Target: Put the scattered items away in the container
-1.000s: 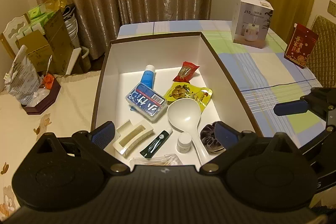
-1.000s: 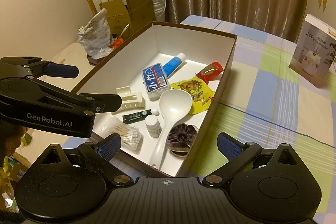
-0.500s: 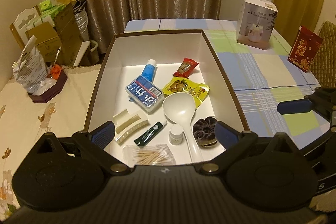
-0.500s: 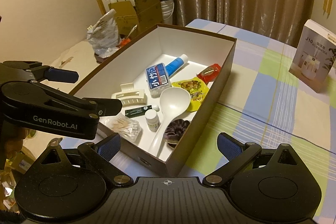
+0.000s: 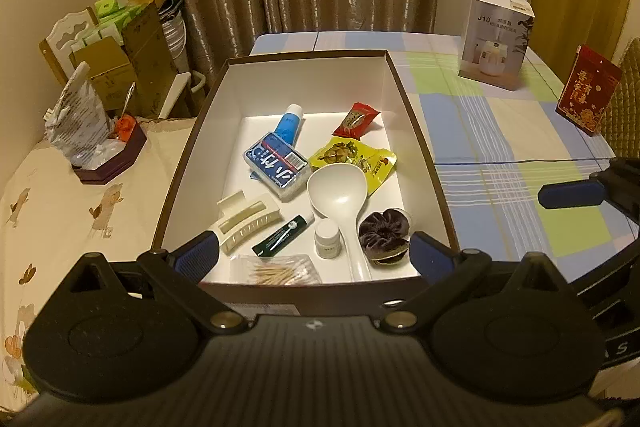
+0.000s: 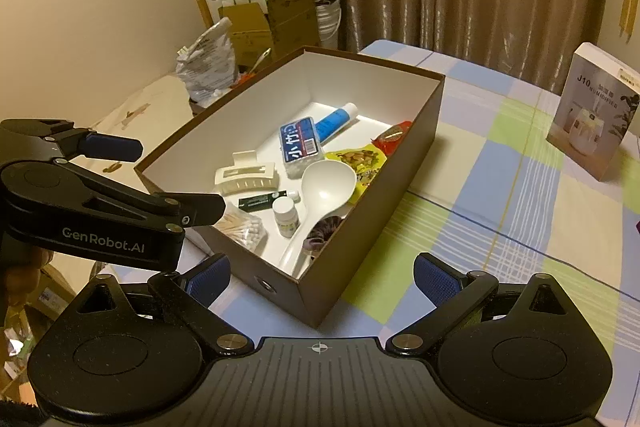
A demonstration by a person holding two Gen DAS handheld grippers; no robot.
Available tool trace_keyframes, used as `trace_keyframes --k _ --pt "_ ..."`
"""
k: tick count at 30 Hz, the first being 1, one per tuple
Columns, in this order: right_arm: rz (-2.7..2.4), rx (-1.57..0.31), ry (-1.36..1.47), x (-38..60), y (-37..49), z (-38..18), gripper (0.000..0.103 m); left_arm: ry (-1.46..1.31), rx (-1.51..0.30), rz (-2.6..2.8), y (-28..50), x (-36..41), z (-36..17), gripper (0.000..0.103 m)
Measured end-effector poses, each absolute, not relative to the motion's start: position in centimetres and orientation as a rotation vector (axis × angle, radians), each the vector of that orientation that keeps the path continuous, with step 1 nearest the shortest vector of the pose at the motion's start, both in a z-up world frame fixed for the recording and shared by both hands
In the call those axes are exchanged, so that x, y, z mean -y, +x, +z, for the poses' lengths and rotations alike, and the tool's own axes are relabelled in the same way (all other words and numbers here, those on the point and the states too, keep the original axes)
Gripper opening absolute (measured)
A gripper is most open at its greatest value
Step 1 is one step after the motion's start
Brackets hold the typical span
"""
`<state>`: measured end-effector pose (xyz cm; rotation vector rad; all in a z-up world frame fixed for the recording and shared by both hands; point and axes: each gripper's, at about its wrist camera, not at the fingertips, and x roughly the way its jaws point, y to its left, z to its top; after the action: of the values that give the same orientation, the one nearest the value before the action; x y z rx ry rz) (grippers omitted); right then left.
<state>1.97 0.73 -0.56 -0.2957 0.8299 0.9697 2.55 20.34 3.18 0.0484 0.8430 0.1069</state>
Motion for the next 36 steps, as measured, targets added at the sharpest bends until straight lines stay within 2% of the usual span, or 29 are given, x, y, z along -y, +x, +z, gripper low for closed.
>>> trace_keyframes --k 36 --pt "1.079 -0.85 -0.396 4.5 1.2 -1.8 0.103 -0.006 -0.892 0.251 -1.7 -14.8 1.8 0.1"
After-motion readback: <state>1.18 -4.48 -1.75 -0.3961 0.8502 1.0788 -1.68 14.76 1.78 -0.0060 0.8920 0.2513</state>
